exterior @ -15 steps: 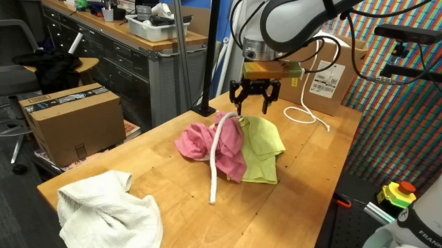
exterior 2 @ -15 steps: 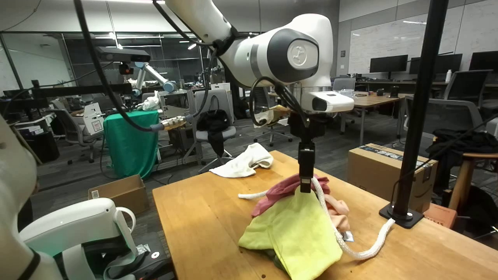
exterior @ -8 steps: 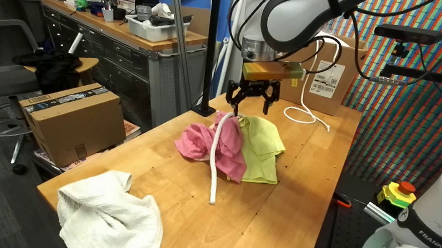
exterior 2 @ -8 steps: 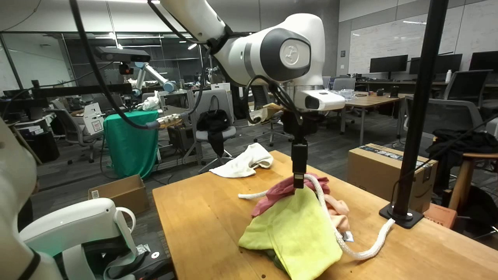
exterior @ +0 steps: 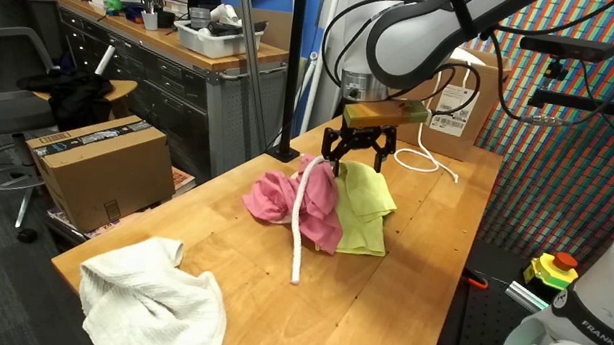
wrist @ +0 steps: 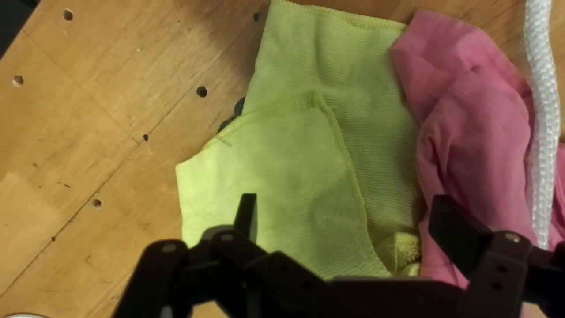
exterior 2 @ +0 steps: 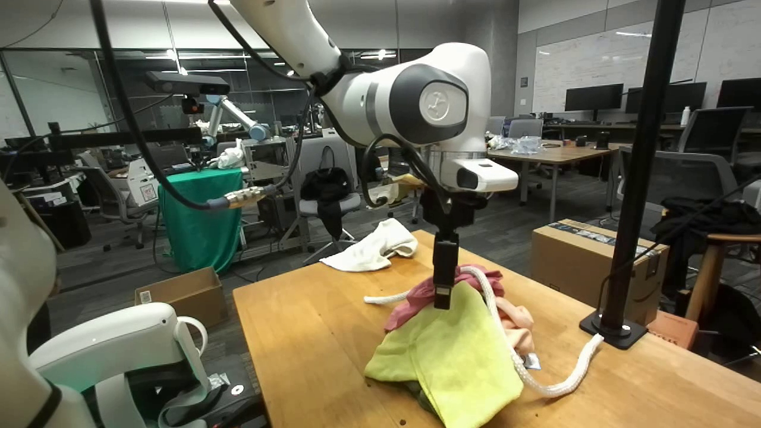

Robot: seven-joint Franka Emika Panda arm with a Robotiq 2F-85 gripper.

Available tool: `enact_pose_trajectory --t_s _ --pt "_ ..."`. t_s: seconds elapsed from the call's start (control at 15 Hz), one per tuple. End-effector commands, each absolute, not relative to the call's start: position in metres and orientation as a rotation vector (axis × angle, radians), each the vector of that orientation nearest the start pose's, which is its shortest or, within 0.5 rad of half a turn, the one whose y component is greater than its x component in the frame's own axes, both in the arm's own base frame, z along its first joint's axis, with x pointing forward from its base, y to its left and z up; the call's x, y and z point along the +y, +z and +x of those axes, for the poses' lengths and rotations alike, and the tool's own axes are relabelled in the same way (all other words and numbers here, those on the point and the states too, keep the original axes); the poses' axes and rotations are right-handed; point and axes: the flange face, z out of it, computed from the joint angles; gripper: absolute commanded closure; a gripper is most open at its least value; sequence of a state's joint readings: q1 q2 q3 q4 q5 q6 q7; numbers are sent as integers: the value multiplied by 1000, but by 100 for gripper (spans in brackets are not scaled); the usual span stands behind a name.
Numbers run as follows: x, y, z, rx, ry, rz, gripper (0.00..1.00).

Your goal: Separate the clothes and ropes

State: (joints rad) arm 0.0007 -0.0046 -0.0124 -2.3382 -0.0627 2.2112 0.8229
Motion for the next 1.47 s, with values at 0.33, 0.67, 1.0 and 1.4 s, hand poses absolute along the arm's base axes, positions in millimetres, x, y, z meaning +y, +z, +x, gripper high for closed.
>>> enact_pose_trajectory --t_s 0.33,0.67,1.0,1.4 --pt "-22 318 488 1182 -61 -2982 0" --pt "-35 309 482 1185 -99 -2991 0" --pt "-46 307 480 1189 -136 -2996 42" --pt "-47 308 478 1180 -176 -2981 88"
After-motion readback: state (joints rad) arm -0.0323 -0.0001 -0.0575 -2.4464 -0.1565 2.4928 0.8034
